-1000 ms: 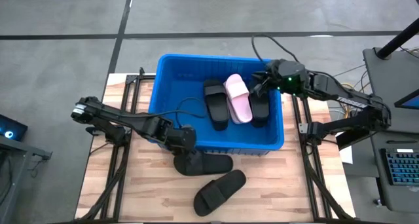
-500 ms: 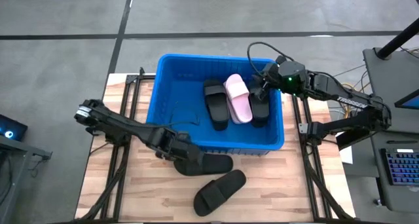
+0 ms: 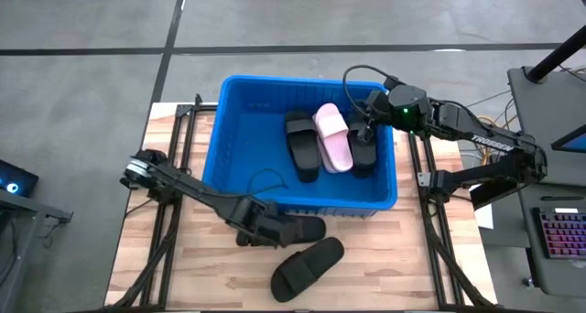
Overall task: Pick and place slides into bin
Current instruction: Put the black slide into the blue bin
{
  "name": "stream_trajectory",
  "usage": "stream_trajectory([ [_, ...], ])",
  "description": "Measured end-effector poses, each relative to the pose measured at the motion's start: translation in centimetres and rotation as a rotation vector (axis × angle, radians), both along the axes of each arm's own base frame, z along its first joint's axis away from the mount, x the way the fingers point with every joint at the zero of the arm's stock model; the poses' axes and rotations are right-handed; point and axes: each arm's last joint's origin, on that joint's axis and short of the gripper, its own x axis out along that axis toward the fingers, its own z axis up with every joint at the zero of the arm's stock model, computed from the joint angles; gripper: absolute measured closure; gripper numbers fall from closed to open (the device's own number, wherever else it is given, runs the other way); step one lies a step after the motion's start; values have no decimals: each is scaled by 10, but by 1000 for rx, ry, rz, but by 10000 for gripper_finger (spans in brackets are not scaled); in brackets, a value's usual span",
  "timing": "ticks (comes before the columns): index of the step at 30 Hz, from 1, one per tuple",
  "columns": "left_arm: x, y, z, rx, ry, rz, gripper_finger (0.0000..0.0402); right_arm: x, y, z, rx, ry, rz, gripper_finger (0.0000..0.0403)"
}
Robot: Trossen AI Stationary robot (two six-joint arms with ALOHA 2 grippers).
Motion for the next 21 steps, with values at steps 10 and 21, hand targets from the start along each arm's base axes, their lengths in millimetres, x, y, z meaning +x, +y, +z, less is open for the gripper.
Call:
stream_trajectory([
  [10,22,-21,9,320,-141,-39,63,0,0,-1,-14,20,10,346],
  [21,17,-44,-15,361,-56,-8,63,-3,1,-5,8,68,7,346],
])
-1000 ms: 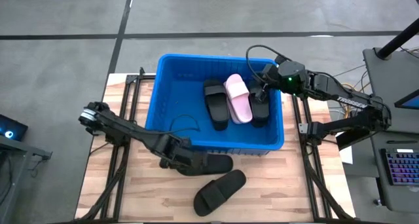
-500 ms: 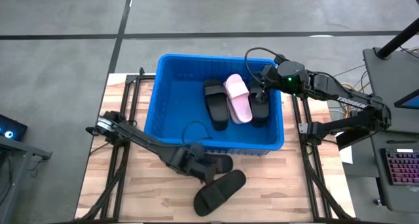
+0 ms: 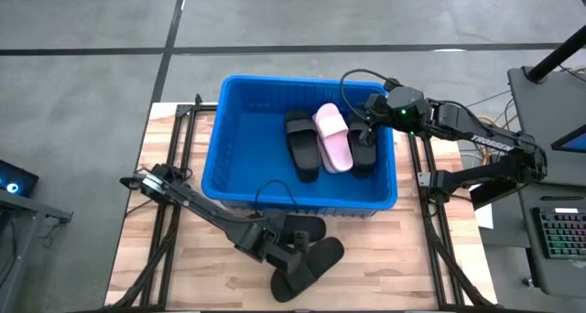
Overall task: Pick and place slides into bin
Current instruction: Put the black slide into the blue bin
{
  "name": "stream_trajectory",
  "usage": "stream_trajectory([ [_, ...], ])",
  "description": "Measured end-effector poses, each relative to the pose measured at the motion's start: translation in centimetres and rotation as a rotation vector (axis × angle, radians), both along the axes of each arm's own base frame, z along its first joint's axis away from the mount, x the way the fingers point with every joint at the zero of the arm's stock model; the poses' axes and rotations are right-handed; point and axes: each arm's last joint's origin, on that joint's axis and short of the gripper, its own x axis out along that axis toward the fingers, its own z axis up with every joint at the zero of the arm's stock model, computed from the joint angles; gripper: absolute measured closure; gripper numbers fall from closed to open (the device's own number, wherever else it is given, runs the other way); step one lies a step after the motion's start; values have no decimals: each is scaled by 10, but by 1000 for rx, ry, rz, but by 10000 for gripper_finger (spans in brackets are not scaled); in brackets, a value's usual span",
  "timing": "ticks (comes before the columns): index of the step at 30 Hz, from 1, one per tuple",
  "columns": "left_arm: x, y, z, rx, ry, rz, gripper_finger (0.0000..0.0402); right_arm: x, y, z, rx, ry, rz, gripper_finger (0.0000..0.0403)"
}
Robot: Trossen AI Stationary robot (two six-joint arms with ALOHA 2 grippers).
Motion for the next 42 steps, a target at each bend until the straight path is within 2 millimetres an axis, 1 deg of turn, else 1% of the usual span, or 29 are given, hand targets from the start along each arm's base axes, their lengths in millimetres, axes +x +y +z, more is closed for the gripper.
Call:
stream_trajectory([
  [2,-1,0,-6,26,46,5,63,0,0,0,2,4,-1,346],
  [8,0,-5,-15,57,132,15,63,-1,0,-1,8,15,-2,346],
  [13,-4,-8,-13,84,144,9,63,-1,0,-1,8,15,-2,346],
  [18,-5,-9,-16,75,170,4,63,-1,0,-1,8,15,-2,346],
  [26,-7,-3,-37,73,310,104,63,-1,0,-1,11,11,-5,346],
  [34,-2,-1,-51,26,385,108,63,-1,0,-1,31,-7,-19,346],
  [39,0,3,-50,15,381,118,63,-1,0,-1,42,-17,-27,346],
  [42,0,9,-50,0,416,130,63,-1,0,-1,42,-17,-27,346],
])
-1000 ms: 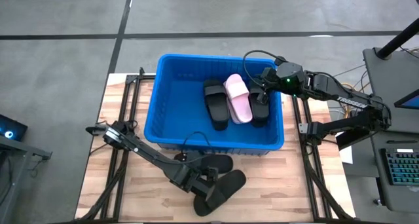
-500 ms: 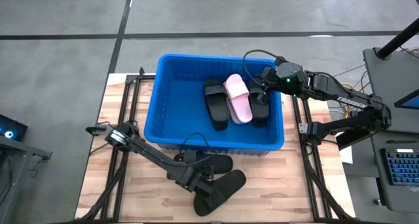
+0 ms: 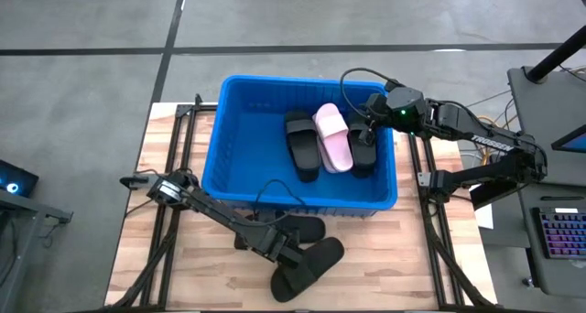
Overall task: Pick and place slides into bin
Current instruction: Put the black slide into the blue bin
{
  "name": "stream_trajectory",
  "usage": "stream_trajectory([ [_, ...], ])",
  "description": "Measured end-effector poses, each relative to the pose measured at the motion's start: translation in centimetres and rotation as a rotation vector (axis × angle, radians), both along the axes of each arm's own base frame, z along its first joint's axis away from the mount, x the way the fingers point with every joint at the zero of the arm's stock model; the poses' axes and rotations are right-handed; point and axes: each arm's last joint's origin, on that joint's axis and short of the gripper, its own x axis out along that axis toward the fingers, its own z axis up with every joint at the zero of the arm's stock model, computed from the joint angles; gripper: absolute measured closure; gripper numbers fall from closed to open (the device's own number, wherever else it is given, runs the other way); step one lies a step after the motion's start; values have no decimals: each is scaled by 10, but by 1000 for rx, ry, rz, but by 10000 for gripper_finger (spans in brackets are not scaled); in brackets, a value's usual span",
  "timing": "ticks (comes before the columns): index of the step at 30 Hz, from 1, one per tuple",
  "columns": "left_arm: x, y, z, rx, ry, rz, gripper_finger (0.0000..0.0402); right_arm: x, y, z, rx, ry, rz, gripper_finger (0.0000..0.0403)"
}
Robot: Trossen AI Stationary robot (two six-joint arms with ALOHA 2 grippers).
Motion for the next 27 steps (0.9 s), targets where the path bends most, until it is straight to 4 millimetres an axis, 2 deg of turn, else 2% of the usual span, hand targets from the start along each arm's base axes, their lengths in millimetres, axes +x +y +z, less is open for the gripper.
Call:
stream_trajectory([
  [7,-7,9,-10,-54,146,30,63,0,0,0,0,0,0,346],
  [17,-13,9,-10,-91,208,87,78,0,0,0,0,0,0,346],
  [22,-13,10,-12,-91,226,27,109,0,0,0,0,-1,0,346],
  [27,-14,11,-11,-89,229,12,174,0,0,0,0,0,0,346],
])
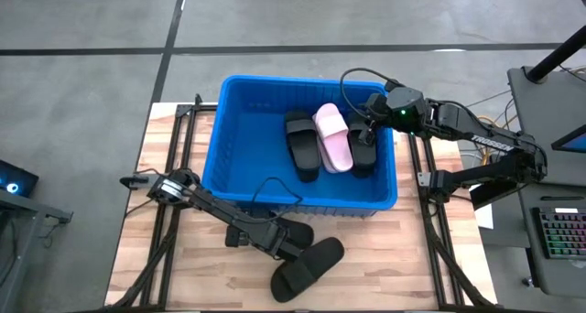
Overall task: Pick and place slides into bin
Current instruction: Put the black slide into the blue bin
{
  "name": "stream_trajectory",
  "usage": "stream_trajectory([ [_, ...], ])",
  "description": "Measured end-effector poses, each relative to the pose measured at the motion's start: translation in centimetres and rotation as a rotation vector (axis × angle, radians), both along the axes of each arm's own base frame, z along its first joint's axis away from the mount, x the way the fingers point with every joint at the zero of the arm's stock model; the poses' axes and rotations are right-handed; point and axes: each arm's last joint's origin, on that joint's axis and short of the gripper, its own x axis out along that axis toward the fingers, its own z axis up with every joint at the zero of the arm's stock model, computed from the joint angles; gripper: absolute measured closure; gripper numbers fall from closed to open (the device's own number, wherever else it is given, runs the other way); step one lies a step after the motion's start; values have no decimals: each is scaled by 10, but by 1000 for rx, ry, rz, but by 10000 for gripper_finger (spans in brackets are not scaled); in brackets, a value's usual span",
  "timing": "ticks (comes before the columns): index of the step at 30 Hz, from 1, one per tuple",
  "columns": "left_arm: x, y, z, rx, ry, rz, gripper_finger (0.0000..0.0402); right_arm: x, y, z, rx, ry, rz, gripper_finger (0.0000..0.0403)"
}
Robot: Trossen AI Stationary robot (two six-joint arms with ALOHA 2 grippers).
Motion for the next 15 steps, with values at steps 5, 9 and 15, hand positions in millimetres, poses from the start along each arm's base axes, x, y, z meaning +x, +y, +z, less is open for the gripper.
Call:
stream_trajectory([
  [5,-3,1,1,12,33,2,264,0,0,0,0,0,0,346],
  [9,-10,4,4,56,95,-2,340,0,0,0,1,1,0,346],
  [15,-14,6,13,46,125,-174,393,0,0,0,1,1,0,346],
])
